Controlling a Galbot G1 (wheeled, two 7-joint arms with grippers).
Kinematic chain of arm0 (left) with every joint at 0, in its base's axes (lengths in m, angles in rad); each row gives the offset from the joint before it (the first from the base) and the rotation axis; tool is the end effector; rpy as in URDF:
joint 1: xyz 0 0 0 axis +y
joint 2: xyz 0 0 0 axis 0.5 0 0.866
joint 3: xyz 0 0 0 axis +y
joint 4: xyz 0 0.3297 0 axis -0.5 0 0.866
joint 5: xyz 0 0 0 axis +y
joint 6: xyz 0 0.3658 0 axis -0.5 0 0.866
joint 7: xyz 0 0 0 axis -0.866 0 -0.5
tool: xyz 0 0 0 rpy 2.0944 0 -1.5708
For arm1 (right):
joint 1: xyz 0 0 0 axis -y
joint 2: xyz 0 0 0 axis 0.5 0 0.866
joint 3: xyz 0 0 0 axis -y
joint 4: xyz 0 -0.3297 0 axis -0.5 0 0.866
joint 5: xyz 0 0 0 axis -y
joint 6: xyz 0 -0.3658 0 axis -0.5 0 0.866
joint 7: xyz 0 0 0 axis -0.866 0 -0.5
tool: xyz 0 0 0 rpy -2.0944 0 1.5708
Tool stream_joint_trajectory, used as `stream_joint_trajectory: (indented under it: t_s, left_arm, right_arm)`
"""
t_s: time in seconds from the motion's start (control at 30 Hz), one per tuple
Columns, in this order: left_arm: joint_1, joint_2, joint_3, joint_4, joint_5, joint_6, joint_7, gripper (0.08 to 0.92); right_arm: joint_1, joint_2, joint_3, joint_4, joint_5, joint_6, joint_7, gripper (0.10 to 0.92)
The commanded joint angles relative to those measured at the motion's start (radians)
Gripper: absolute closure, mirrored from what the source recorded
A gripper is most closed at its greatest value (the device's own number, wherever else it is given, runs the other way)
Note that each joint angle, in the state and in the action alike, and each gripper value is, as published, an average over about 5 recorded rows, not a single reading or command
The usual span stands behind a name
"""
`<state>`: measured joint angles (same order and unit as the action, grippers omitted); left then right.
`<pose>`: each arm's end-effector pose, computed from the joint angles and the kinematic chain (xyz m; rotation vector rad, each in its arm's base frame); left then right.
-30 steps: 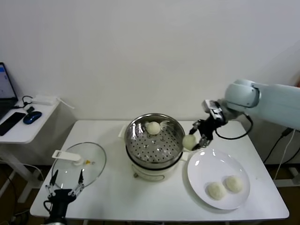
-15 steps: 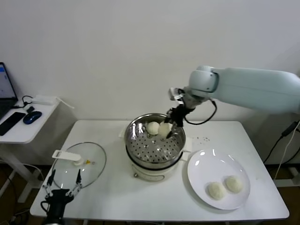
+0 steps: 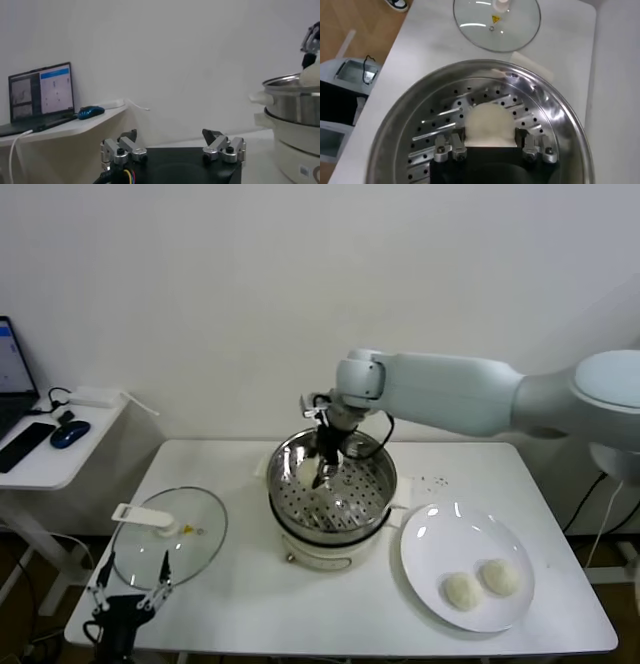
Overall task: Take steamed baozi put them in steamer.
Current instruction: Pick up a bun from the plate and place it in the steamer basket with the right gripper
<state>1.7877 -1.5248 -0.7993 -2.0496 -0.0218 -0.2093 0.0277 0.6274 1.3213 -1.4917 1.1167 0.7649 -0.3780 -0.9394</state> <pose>0.1247 0.0957 -0.3266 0.2404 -3.0719 -0.2985 0.5600 0.1666 -0.0838 1.5780 -1.3828 1.2996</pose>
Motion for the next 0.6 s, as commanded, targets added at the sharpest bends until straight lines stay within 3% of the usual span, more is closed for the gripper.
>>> stream_joint_trajectory:
  t_s: [0.03,0.6]
  left_arm:
    - [0.010,0.001,-0.002,0.002,-0.013,-0.002,-0.004,0.177]
    - [0.006,-0.001,-0.001,0.008,-0.013,0.001,-0.003,0.177]
  right_arm:
    - [-0.095,0.075,0.032,-0.112,-0.057,-0.002,-0.001,0.389]
    - [-0.122,0.095,0.057,-0.140,-0.075,-0.002,0.000,0.386]
